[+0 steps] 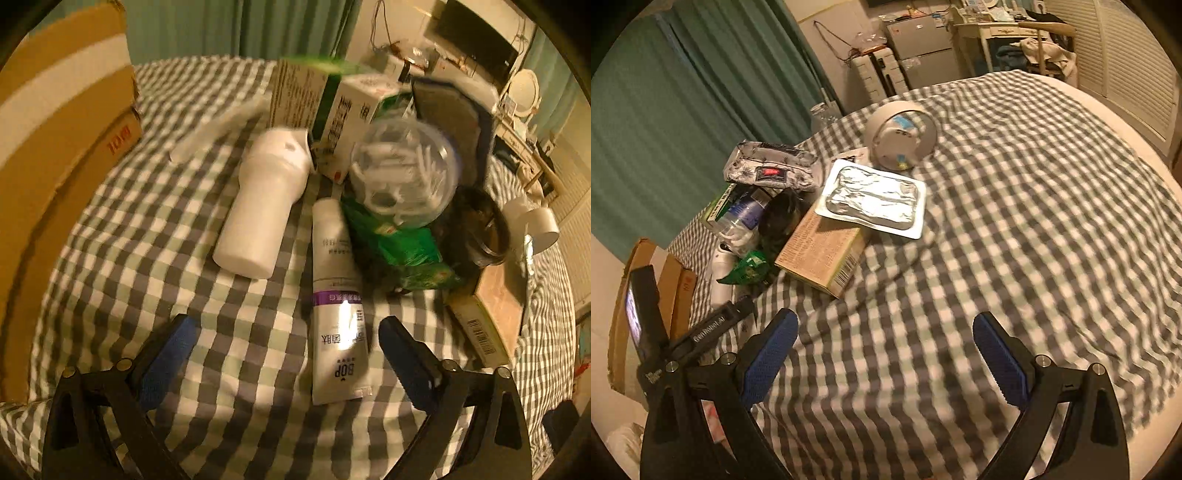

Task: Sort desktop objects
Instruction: 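Grasp the white cream tube with the left gripper while the right grasps the leaflet, then lift the cream tube with the left gripper while the right lifts the leaflet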

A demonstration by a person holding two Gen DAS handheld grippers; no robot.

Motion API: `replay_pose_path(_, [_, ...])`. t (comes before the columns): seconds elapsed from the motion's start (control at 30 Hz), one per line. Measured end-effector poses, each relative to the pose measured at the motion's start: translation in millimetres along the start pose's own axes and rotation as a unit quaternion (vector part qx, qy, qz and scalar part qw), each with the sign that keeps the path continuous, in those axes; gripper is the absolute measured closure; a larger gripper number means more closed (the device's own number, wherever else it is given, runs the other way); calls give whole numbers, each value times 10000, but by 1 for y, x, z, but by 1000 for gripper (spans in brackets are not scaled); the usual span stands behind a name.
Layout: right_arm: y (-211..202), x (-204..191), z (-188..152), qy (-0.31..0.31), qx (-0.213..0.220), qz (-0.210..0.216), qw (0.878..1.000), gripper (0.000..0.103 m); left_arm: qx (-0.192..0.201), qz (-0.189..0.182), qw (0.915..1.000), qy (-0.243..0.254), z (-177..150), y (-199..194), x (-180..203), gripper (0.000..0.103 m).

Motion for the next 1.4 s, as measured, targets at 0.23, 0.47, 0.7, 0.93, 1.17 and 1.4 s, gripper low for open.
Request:
replay_pose_path(0.23, [48,-34,14,118,-205,186,9995,7,293,298,9982,431,-3,-14,-8,67])
replay_pose_path(0.47, [89,-62,16,43,-367,-155,9992,5,404,398,9976,407,-8,-23,-22,71])
replay_pose_path(0.7, [112,-68,25,-20,-467,-473,9978,6,452,333,9975,421,-14,-27,-27,71])
replay_pose_path(0.93, [70,-55,-2,-467,-601,-434,9962,19,431,101,9979,476,-25,-38,-29,73])
replay_pose_path(1.17, [19,-26,-53,-977,-971,-796,9873,19,165,-331,9965,752,-42,-57,-23,73])
replay_pose_path(1.4, [-6,34,-59,-474,-1010,-1027,9884,19,-180,-382,9954,860,-39,-42,-26,73])
Point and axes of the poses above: each gripper's, at about its wrist camera, not at the fingertips, and y roughly the way its jaws point, x to its right, z to its top, the point moved 6 cm from there along y, roughly the way its jaws point, and after that the axes turned 6 degrees about y, right-handed, at the moved point
